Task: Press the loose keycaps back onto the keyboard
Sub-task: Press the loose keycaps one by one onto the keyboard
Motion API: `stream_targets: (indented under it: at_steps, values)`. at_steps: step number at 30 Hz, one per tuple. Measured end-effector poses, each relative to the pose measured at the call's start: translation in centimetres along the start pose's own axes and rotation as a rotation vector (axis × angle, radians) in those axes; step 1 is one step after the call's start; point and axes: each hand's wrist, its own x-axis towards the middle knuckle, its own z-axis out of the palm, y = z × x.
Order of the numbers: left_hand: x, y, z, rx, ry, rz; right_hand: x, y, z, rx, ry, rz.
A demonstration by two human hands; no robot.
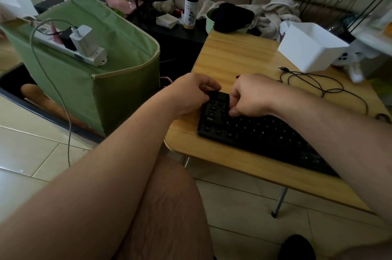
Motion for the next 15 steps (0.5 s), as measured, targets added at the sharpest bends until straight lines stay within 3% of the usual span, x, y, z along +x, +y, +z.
stream_targets:
  at_steps: [4, 12, 15]
  values:
    - [0.0, -0.1, 0.1, 0.002, 0.005, -0.011, -0.6, 0.8, 0.4, 0.024, 0.044, -0.079]
    - [0.2, -0.1, 0.0, -0.010, -0.014, -0.015, -1.5, 3.9, 2.5, 0.372, 0.117, -0.136]
    - [0.3, -0.2, 0.1, -0.003, -0.014, -0.014, -1.5, 4.3, 2.5, 0.352, 0.124, -0.141]
